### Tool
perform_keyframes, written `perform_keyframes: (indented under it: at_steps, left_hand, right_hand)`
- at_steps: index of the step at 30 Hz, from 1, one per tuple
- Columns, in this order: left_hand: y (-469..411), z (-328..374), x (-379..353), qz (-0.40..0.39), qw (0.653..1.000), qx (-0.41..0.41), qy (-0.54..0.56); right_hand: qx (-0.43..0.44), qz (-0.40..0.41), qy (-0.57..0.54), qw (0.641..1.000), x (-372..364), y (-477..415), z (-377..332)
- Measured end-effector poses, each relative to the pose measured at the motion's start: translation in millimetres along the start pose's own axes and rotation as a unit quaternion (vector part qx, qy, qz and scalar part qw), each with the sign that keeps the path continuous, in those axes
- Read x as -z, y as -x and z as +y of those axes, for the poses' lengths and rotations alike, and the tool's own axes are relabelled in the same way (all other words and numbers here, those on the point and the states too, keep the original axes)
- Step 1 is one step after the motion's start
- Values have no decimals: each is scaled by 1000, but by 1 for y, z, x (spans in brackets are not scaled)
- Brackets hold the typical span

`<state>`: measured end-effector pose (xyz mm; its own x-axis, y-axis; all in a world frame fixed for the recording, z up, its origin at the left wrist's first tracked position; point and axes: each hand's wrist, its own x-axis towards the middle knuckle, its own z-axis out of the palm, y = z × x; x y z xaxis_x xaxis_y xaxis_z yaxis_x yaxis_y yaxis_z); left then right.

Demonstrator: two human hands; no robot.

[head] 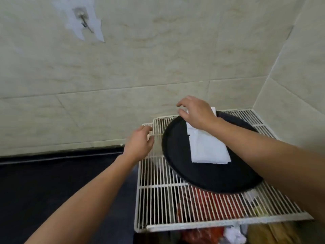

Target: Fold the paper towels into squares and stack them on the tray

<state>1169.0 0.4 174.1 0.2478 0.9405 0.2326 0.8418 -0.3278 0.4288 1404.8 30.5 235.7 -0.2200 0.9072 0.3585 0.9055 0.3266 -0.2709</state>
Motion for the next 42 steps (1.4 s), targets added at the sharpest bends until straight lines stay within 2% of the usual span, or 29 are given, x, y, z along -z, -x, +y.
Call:
perform_keyframes:
  at_steps: [5, 13, 17, 21, 26, 29, 36, 42]
  left_hand:
    - [101, -65, 53, 21, 991, 109, -71]
    - [268, -173, 127, 25, 959, 243, -141]
    - [372, -235, 171, 9, 940, 294, -172]
    - [470, -291, 221, -30, 923, 341, -176]
    - [604, -359, 279, -43, 881, 446, -152]
    - [654, -389, 298, -28, 857, 494, -141]
    - [720, -432, 303, -35, 828, 549, -106]
    - [760, -523, 364, -11, 786, 605, -125]
  right_hand:
    - [100, -57, -65, 991, -57, 14, -114]
    - [220, -153, -32, 963, -120, 56, -283]
    - [277, -177, -5, 944, -154, 79, -398]
    - [293, -211, -9, 932, -197, 113, -510]
    - [380, -252, -21, 890, -236, 164, -663]
    - [425, -258, -19, 867, -252, 178, -731]
    - [487, -285, -1, 826, -304, 175, -831]
    - [517, -306, -31, 799, -375, 152, -943]
